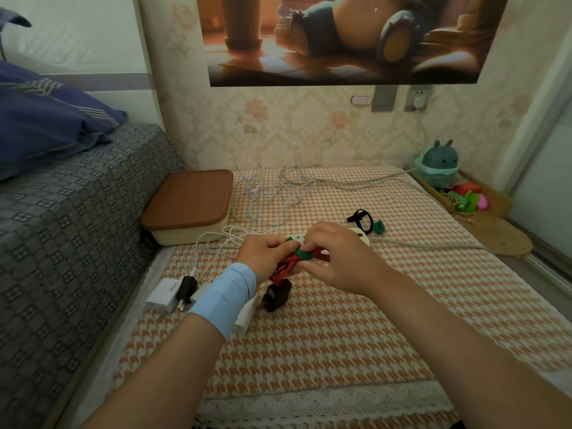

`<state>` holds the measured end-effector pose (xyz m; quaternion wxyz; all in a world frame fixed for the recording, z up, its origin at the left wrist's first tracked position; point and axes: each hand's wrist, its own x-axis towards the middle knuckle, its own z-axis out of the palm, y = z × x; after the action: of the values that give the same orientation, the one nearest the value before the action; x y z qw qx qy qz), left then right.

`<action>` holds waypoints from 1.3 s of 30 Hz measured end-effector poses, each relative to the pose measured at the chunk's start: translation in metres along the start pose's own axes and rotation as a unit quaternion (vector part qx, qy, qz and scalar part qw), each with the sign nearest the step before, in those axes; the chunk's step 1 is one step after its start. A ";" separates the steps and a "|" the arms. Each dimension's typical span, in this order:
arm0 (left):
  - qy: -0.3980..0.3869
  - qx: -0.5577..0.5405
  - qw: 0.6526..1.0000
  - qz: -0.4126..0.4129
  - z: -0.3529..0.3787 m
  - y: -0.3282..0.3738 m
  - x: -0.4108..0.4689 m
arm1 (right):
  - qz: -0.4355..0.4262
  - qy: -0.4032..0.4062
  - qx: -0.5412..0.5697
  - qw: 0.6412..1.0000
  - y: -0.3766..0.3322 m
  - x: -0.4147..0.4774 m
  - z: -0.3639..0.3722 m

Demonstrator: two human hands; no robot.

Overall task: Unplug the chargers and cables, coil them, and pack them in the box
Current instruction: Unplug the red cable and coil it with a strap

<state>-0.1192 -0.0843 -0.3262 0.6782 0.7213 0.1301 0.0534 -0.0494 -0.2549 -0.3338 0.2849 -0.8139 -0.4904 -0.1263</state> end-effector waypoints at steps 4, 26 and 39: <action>0.004 0.051 0.998 0.036 0.001 0.000 0.001 | 0.220 -0.030 0.155 0.963 -0.004 -0.006 -0.008; -0.114 0.083 0.989 0.047 -0.010 -0.003 0.008 | -0.009 0.005 0.082 0.997 0.002 -0.010 -0.008; -0.072 0.120 0.990 0.027 -0.011 0.007 0.013 | 0.291 0.032 0.220 0.930 -0.007 -0.003 -0.006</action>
<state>-0.1088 -0.0711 -0.3201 0.5927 0.8026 0.0665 0.0037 -0.0563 -0.2585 -0.3279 0.4967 -0.8333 -0.2380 0.0474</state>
